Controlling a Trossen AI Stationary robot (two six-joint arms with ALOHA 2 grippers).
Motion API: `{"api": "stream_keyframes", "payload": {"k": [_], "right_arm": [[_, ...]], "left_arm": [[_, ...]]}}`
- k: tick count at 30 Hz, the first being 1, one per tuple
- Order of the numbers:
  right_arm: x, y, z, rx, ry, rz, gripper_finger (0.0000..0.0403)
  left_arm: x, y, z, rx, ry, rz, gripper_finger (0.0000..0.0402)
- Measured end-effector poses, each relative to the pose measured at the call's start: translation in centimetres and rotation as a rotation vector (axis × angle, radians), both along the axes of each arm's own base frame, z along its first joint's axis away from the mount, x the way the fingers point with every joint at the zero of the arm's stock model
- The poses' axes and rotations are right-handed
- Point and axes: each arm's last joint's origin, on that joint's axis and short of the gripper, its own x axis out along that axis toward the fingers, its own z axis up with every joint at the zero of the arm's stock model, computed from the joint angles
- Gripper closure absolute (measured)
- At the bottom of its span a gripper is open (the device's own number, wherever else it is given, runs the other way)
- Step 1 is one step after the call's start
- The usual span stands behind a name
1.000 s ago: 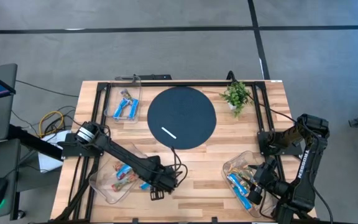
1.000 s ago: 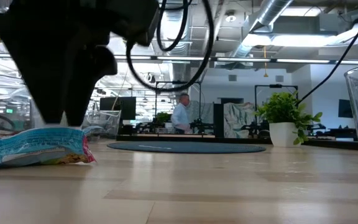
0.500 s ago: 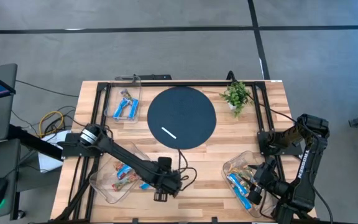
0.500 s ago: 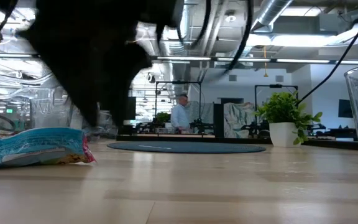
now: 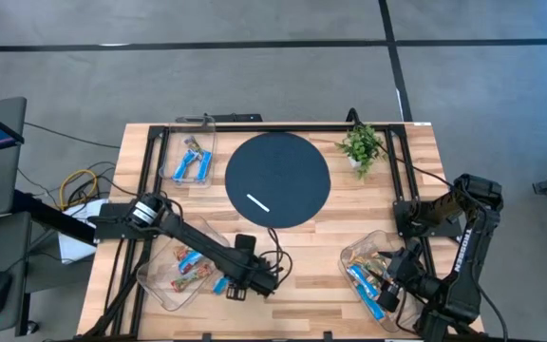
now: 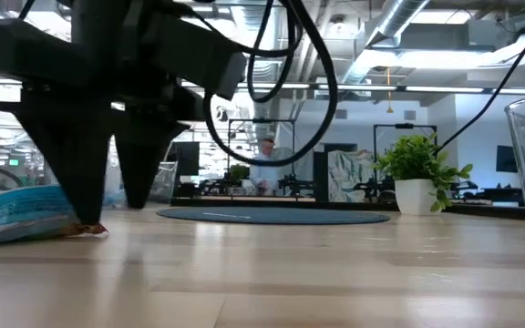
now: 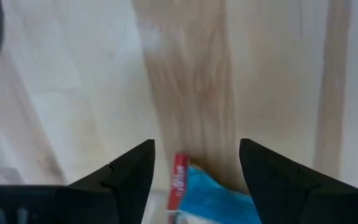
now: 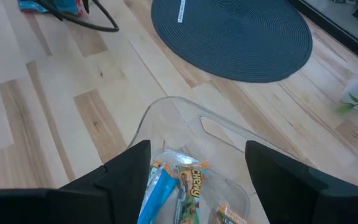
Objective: Pick and place Granola Bars by type
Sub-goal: Put the red granola bar into the bottom left transparent bin
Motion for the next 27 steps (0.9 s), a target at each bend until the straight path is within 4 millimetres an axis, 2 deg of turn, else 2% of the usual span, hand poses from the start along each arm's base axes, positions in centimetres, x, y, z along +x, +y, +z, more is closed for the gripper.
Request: {"api": "stream_keyframes", "payload": {"k": [12, 27], "right_arm": [[0.2, -0.1, 0.0, 0.0, 0.0, -0.01, 0.015], [0.5, -0.2, 0.0, 0.0, -0.001, -0.019, 0.0149]], "left_arm": [[-0.2, 1.2, 1.5, -0.059, 0.152, 0.07, 0.0173], [-0.7, 1.3, 0.9, -0.098, 0.253, -0.1, 0.0173]]}}
